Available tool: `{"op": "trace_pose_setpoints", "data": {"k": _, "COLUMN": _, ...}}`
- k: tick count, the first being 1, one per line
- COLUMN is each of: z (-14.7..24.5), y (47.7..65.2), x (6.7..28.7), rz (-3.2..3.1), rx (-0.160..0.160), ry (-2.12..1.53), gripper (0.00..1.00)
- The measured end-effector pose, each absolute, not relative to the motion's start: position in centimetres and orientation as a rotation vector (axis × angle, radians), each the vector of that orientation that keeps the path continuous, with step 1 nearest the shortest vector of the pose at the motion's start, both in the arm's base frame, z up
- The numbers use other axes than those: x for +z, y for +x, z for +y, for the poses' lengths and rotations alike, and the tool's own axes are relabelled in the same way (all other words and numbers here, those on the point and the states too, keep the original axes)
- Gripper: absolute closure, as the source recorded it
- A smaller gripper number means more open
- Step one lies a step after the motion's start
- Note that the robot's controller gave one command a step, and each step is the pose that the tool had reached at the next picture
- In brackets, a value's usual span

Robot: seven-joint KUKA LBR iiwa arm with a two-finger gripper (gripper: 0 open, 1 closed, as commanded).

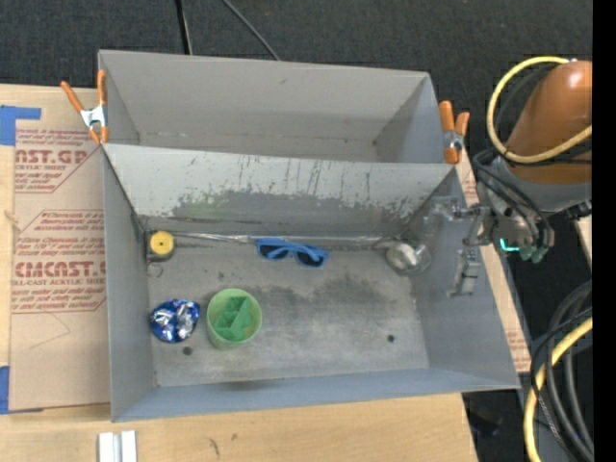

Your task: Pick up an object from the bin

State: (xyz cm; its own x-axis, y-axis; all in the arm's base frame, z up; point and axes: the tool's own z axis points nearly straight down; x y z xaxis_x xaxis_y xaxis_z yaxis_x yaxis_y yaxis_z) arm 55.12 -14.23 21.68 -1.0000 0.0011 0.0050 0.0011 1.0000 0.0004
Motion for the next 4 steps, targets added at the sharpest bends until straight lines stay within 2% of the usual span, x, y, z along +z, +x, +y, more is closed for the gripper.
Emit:
{"op": "trace_pose_setpoints", "data": {"k": 1, "z": -12.9, "y": 58.2, "x": 13.5, "rz": -3.137, "rx": -0.003, "ry": 0.07, "gripper": 0.0}}
{"op": "trace_pose_setpoints", "data": {"k": 2, "z": -5.6, "y": 57.8, "x": 6.5, "rz": -3.136, "rx": -0.008, "ry": -0.044, "gripper": 0.0}}
{"op": "trace_pose_setpoints", "data": {"k": 4, "z": 2.5, "y": 59.3, "x": 7.0, "rz": -3.145, "rx": -0.005, "ry": 0.003, "gripper": 0.0}}
